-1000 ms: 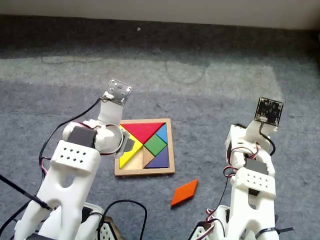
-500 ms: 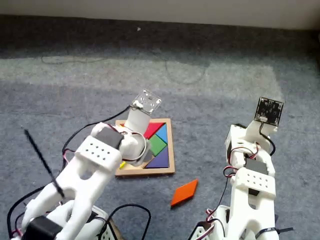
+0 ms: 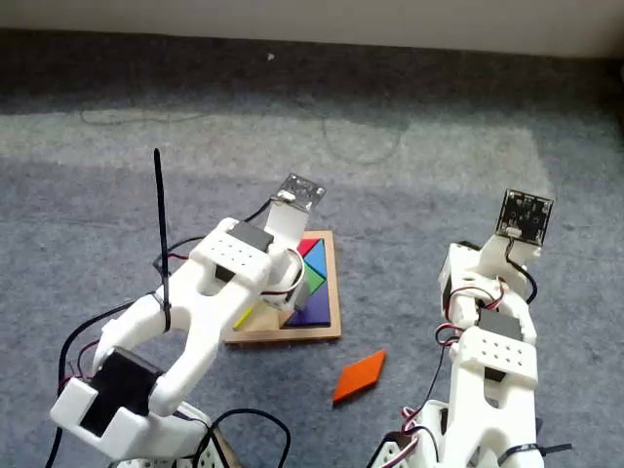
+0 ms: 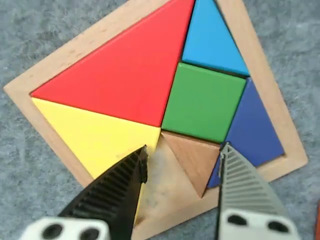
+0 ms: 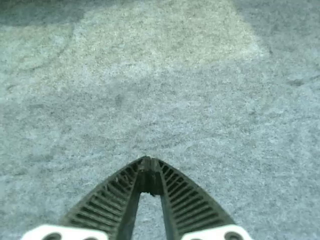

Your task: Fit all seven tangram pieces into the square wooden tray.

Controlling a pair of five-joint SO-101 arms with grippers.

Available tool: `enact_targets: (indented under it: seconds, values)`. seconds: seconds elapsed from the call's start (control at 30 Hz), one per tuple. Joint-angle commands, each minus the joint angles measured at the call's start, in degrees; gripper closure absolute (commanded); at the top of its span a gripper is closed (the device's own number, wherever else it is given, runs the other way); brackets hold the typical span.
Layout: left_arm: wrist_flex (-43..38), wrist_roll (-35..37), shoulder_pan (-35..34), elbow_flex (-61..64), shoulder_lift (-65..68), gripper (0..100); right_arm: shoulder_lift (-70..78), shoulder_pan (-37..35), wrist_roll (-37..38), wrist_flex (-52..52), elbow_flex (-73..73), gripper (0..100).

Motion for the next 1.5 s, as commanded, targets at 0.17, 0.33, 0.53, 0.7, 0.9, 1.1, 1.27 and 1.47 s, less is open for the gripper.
enact_targets:
  seconds: [0.17,0.33,0.53,0.7,0.9,1.1,1.27,1.47]
  values:
    - [-1.4,1.0,1.1,-0.9,0.7,77,-1.2,-0.6,0.7,-1.3,-0.7,99.2]
    - [-0.1,1.0,2.0,-0.8,0.7,77,-1.2,-0.6,0.7,-1.3,-0.7,99.2]
    - [1.2,0.9,1.7,-1.5,-1.0,80,-1.2,-0.5,0.7,-1.3,-0.7,99.2]
    - [3.3,0.5,-1.8,0.8,-13.7,83,-1.2,-0.5,0.7,-1.3,-0.7,99.2]
    - [3.2,0.6,-10.6,8.3,-34.5,83,-1.8,-0.8,0.6,1.5,-1.1,99.2]
    - [3.2,0.6,-22.4,15.0,-47.8,83,-1.2,-9.5,0.7,24.7,-16.6,99.2]
    - [2.7,0.6,-31.1,19.6,-51.7,83,-1.2,-27.0,0.7,41.8,-29.1,99.1]
    - [0.9,0.4,-40.9,24.9,-53.2,83,-1.0,-43.8,-6.2,45.1,-33.0,96.9]
